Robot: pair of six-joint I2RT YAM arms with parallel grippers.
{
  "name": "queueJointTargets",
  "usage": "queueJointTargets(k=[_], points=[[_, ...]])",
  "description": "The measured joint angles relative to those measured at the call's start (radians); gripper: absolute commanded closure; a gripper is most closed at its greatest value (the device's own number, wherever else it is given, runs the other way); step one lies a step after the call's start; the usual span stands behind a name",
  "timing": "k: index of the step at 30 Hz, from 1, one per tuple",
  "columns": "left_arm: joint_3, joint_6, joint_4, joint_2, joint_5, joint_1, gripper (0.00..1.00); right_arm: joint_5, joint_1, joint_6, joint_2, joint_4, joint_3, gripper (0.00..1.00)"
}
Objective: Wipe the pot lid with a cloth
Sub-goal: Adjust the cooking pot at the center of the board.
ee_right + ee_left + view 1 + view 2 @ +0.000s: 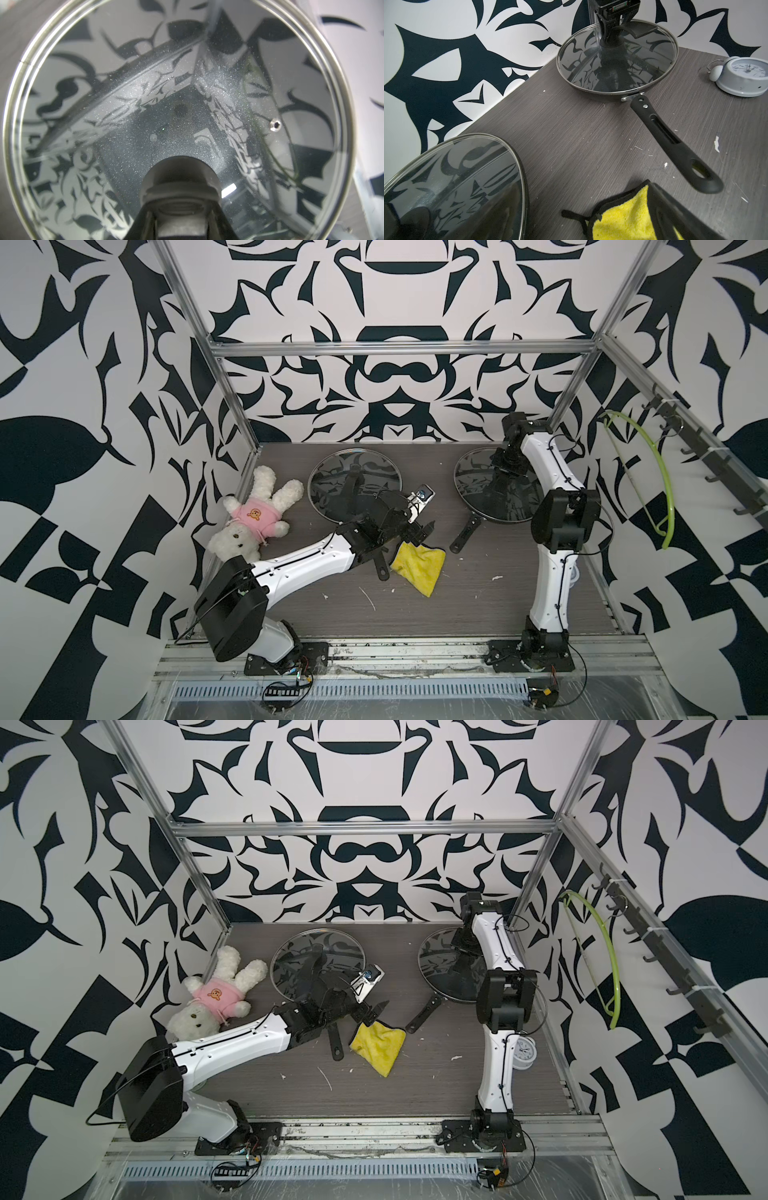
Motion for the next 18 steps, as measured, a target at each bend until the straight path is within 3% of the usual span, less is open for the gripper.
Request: queueJointTargets(k=[6, 10, 11, 18], points=[[0.0, 0.0, -0.005, -0.006, 0.021, 0.0, 0.01, -0.037, 0.073, -0.159, 0.0, 0.004, 0.0, 0.81], [0.0, 0.0, -0.02, -0.006, 0.029, 0.0, 0.01, -0.032, 0.102, -0.206, 0.0, 0.007, 0.0, 0.53], [0.0, -0.001, -0.021, -0.006, 0.03, 0.0, 0.01, -0.019, 0.106, -0.217, 0.0, 0.004, 0.0, 0.5], [0.0, -0.001, -0.026, -0.006, 0.032, 0.0, 0.01, 0.023, 0.137, -0.216, -0.003, -0.025, 0.0, 0.51]])
